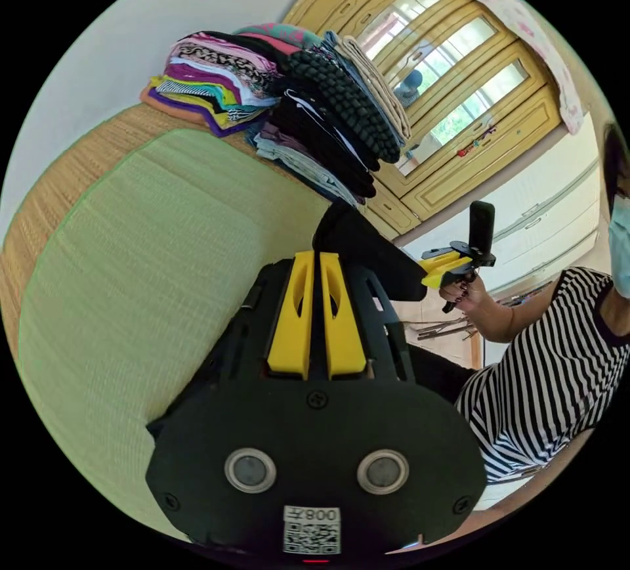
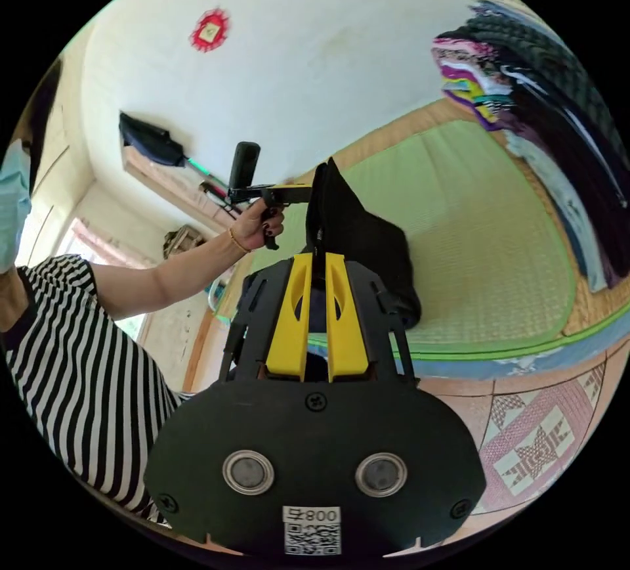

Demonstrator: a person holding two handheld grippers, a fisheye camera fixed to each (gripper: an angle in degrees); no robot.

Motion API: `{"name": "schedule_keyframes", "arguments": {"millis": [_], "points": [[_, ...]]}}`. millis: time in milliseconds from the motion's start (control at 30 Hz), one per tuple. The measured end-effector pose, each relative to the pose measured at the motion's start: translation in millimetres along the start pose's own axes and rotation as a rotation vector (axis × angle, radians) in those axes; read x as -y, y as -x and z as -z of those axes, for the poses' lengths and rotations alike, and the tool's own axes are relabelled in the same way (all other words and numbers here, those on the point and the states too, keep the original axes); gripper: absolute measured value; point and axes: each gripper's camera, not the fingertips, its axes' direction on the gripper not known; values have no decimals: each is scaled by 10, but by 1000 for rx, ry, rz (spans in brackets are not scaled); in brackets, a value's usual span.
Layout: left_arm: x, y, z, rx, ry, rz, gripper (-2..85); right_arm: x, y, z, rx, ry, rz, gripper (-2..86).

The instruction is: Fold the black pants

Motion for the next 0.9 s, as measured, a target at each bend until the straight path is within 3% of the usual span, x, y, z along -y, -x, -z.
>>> {"name": "schedule_keyframes", "arguments": {"millis": [167,400,500,667,900], "points": [[-795,301,381,37,37,75,11,31,223,-954,87,181,61,34],[-1861,943,671,75,37,324,9,0,343,-2349,52,406,81,34],[-2299,1154,788,12,-20,429,18,-24,313,-2843,37,475,70,35],[-2918,1284,878,-60,-52,524,55,-38,257,-3439,3,534,52,38],[-3572,1326,986,-14,-85,609,70,19,300,-4023,3,569,92,52]]}}
